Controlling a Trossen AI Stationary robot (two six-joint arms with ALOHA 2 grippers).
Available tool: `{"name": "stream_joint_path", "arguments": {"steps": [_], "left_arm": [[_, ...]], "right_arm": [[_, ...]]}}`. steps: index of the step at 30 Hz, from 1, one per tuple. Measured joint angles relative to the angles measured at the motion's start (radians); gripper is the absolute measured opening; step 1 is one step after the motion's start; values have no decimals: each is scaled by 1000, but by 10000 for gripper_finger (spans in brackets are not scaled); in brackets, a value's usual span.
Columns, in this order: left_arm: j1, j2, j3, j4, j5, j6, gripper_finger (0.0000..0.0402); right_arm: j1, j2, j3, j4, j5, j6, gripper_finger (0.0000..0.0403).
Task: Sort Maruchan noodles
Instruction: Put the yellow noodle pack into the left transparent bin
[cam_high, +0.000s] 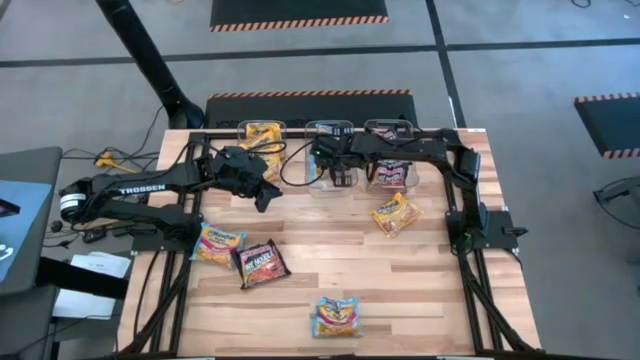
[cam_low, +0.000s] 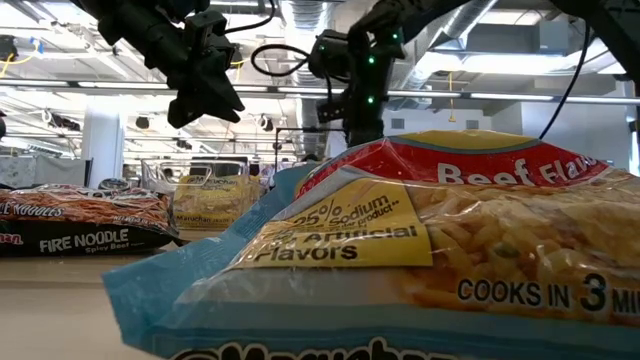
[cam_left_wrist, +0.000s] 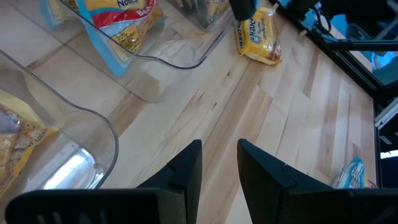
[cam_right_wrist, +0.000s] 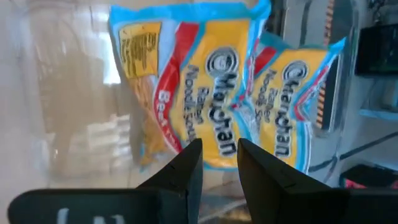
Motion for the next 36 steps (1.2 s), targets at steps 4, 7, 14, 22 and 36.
{"name": "stream_joint_path", "arguments": {"steps": [4,7,14,22,36], "left_arm": [[0,0,0,0,0,-1,88],[0,0,0,0,3,-2,88],[0,0,0,0,9,-2,88],[0,0,0,3,63,3,88],[-5,0,0,36,165,-28,88]], "right_arm": [[14,1,42,-90,0,38,125],[32,1,71,-153,0,63,125],[86,1,146,-300,1,124,125],[153,1,195,-541,-8,308,125],[340,-12,192,-753,-179,582,125]]}}
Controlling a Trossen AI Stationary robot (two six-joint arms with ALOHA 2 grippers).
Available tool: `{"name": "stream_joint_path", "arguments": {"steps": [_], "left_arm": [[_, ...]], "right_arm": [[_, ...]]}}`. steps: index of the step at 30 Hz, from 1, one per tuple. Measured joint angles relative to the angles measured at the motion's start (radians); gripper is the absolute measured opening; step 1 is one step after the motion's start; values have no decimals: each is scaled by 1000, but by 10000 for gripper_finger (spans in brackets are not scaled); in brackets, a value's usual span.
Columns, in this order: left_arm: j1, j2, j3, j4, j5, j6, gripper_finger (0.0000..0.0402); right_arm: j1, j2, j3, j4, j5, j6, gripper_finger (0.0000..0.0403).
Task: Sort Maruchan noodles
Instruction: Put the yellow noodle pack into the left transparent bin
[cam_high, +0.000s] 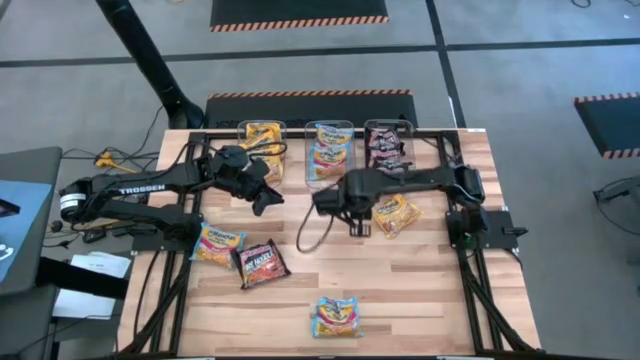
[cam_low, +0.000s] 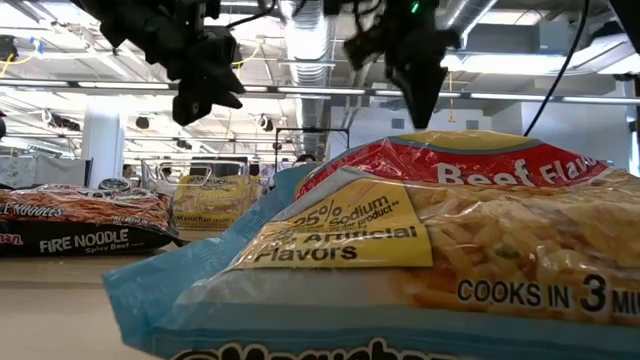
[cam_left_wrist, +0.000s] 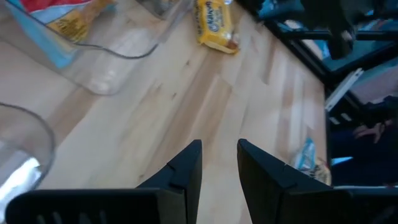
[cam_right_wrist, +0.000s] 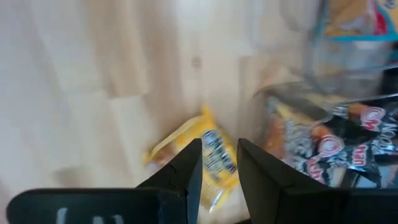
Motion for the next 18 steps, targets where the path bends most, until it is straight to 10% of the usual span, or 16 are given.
{"name": "stream_joint_path", "arguments": {"steps": [18], "left_arm": [[-190,0,203,-181,-79,-21,88]], "right_arm": [[360,-26,0,-3,-19,273,125]]}}
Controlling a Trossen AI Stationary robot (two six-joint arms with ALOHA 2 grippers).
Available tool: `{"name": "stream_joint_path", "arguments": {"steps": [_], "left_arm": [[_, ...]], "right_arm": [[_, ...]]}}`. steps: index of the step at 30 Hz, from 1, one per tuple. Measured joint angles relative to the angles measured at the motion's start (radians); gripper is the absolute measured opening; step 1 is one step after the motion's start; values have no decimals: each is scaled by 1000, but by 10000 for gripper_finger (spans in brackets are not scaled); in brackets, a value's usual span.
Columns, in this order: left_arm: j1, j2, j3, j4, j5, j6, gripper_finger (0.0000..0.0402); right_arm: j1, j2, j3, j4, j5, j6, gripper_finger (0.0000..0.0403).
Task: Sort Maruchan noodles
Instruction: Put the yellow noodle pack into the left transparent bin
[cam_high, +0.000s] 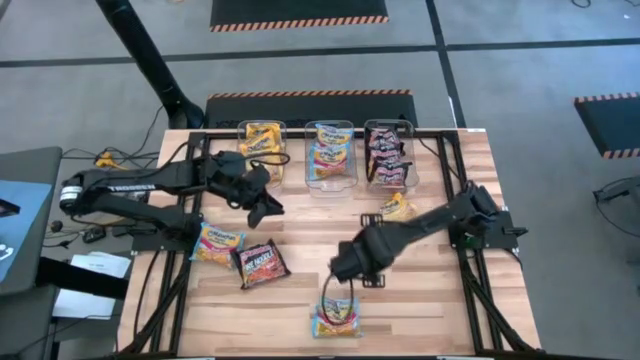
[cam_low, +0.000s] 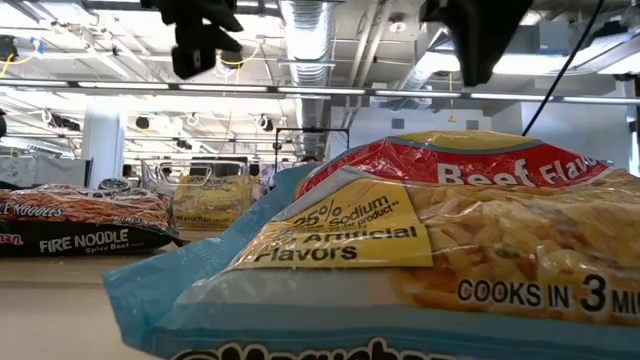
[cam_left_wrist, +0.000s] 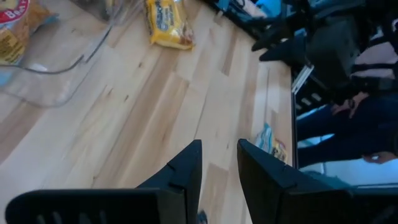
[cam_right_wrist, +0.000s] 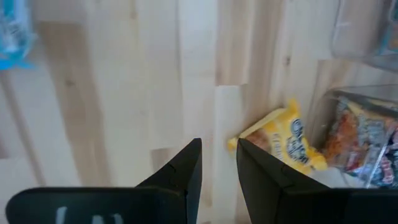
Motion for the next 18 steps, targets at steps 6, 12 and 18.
{"name": "stream_joint_path", "arguments": {"steps": [6,12,18], "left_arm": [[-98,0,99,-188,-105,-5,88],[-195,0,122,-264,-191,-64,88],[-286,0,122,-318,-215,-162,88]], "right_arm": [[109,0,-46,2,-1,107,125],[174,0,-177,6,-12,198,125],[205,0,-290,38,-82,243,125]]}}
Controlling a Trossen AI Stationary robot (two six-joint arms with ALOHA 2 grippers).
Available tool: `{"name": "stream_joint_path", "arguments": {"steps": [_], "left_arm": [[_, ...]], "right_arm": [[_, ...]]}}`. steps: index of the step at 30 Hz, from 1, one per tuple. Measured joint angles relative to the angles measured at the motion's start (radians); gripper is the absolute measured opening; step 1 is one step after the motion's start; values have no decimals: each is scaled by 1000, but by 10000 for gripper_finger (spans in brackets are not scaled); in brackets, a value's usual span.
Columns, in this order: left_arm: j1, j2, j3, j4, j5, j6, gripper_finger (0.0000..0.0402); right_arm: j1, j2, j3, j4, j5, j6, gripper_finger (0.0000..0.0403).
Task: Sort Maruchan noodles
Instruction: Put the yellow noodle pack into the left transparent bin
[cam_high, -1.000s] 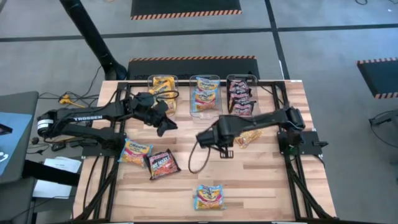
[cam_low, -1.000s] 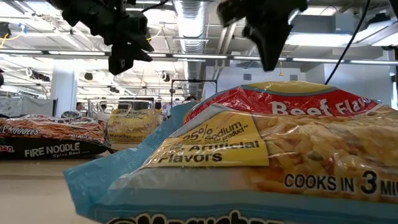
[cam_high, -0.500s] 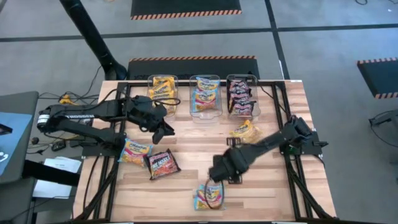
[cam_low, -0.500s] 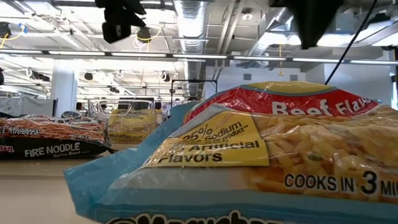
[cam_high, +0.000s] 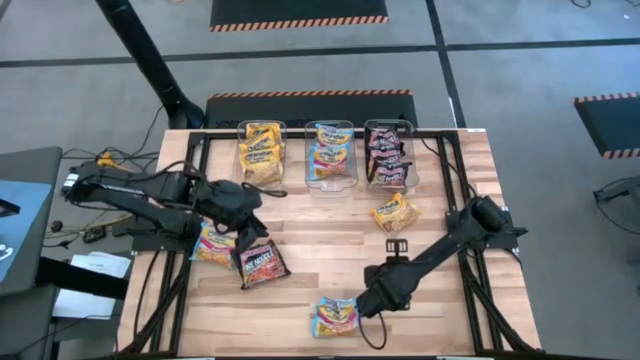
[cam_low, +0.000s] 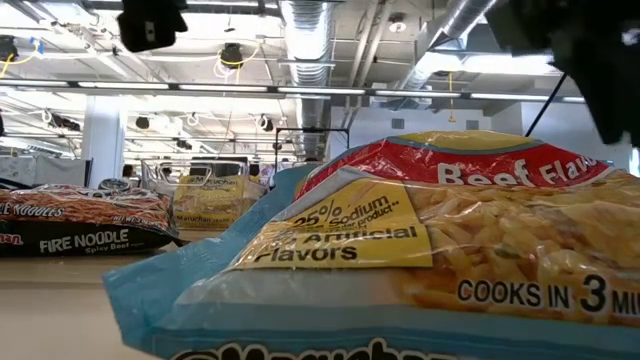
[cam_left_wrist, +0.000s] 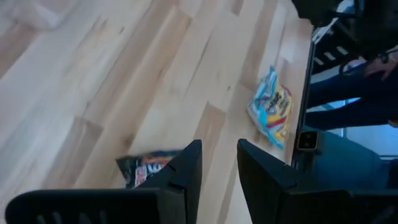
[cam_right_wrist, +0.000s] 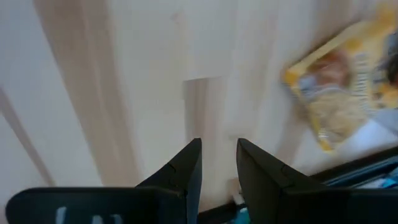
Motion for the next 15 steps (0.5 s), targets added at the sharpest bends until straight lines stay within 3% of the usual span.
{"name": "stream_joint_path", "arguments": {"steps": [7,15], "left_arm": [[-104,9,0,-66,-61,-99,88],[-207,65,2,-116,-143,-151,88]], "right_arm": [[34,-73,-163,195,-104,24,125],[68,-323,-419,344,-142,168,125]]}}
